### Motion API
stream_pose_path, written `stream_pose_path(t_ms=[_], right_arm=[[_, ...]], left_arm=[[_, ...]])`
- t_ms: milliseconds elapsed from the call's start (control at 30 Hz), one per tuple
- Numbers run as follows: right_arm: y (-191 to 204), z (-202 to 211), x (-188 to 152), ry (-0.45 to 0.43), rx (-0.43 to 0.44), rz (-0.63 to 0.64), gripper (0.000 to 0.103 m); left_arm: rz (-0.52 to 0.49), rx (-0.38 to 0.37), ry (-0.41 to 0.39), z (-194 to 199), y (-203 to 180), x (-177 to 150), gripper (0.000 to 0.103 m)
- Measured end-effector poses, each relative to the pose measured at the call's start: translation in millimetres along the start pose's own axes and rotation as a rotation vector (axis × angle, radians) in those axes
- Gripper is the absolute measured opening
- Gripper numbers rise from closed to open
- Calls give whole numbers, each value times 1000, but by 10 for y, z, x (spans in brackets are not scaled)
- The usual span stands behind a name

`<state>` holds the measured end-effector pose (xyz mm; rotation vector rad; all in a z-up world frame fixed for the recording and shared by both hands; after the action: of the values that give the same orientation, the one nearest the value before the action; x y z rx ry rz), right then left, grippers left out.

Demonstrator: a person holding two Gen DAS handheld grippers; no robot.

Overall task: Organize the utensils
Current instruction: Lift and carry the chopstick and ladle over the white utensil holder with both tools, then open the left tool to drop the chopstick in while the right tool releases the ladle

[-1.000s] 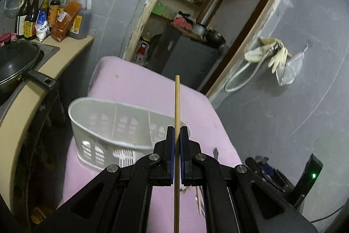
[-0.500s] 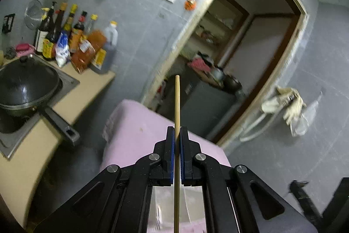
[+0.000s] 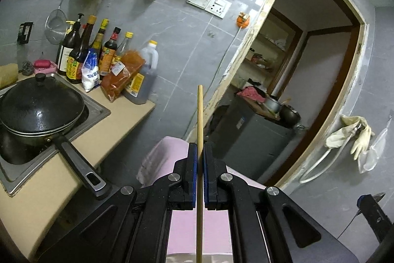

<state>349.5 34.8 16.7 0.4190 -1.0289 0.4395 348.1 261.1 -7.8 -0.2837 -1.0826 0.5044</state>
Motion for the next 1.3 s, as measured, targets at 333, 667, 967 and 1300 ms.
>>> stream_pose_path(t_ms=[333, 667, 967, 1300], right_arm=[[82, -341, -326, 89, -2, 4, 39], [35, -421, -539, 154, 13, -26, 40], [-89, -173, -420, 108, 3, -64, 48], [-434, 359, -310, 11, -116, -97, 91]], left_arm=[[-23, 29, -6, -57, -24, -234, 2], [-91, -4, 82, -7, -25, -479, 4], [-119, -66, 165, 214, -78, -618, 33], [-238, -92, 126, 535, -593, -633, 83]])
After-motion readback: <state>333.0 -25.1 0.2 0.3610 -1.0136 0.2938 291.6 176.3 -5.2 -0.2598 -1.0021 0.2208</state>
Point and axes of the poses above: each gripper's, at about its wrist camera, not at the fingertips, and z roughly against the way its jaws point, y to its left, x to its top, the point moved 9 cm from there along -z, roughly the way its jaws point, and after that the axes turned 9 degrees about y, right-handed, at the moved point
